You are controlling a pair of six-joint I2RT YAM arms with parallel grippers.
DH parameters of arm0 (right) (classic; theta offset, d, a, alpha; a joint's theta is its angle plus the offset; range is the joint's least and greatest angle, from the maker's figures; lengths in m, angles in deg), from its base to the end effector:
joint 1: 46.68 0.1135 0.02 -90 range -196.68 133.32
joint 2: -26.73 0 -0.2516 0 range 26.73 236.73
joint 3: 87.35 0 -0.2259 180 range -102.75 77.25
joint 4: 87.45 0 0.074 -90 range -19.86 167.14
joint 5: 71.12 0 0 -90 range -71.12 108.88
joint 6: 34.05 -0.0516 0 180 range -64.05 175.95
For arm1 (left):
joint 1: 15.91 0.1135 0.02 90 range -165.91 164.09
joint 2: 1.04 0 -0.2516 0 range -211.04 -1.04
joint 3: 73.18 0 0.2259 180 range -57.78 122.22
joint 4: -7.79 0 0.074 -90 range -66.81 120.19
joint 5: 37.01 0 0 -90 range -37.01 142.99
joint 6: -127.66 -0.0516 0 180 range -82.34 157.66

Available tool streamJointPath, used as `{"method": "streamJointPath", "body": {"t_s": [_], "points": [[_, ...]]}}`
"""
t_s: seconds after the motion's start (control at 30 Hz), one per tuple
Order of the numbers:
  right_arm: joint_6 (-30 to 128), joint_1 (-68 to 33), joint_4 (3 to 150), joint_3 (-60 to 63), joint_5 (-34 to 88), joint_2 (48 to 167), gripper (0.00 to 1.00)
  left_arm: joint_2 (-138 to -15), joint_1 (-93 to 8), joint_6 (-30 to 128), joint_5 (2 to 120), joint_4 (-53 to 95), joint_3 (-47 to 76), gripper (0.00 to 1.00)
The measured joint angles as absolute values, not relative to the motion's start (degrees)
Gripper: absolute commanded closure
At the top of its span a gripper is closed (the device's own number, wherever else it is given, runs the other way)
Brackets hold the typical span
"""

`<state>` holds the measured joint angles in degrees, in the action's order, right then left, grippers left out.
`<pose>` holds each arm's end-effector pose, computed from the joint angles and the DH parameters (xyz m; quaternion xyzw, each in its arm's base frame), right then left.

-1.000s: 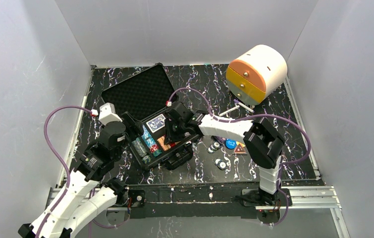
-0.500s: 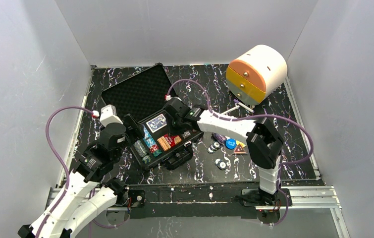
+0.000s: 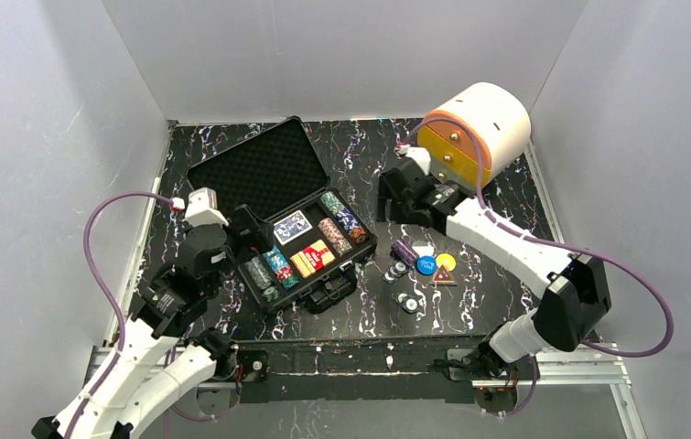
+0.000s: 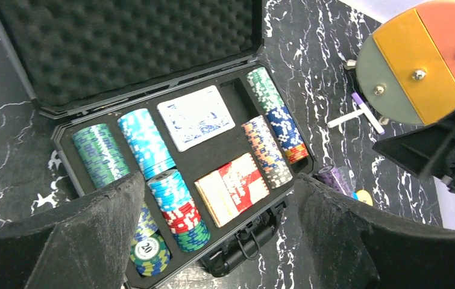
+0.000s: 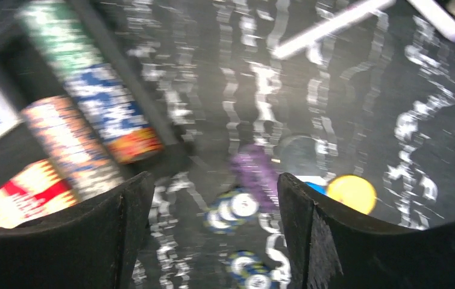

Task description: Pack up texas hold em set

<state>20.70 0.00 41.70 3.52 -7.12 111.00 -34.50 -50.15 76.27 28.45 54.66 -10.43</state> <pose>0.2248 0.2054 0.2964 -0.0061 0.9073 0.0819 0.4124 0.1133 -0.0512 0.3262 -0.1555 0.7831 -0.2048 0.5663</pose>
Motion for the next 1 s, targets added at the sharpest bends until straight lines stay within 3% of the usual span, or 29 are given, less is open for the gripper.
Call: {"method": "streamJointPath", "body": {"t_s": [0.2,0.57,0.77,1.0], "points": [[27.09,-9.97,39.15,10.66,-1.09,110.68,0.15,-39.59,-50.15,77.08,31.01,52.62,-9.01,0.08],[39.43,-9.32,39.65,11.8,5.58,117.01,0.27,-42.63,-50.15,81.43,35.58,49.91,-9.38,0.08],[44.46,-9.34,39.74,11.71,8.81,120.86,0.39,-42.58,-50.15,81.58,36.08,49.32,-10.23,0.07],[48.07,-9.36,39.54,8.85,11.19,127.64,0.42,-43.06,-50.15,80.47,35.43,48.97,-10.47,0.05]]}}
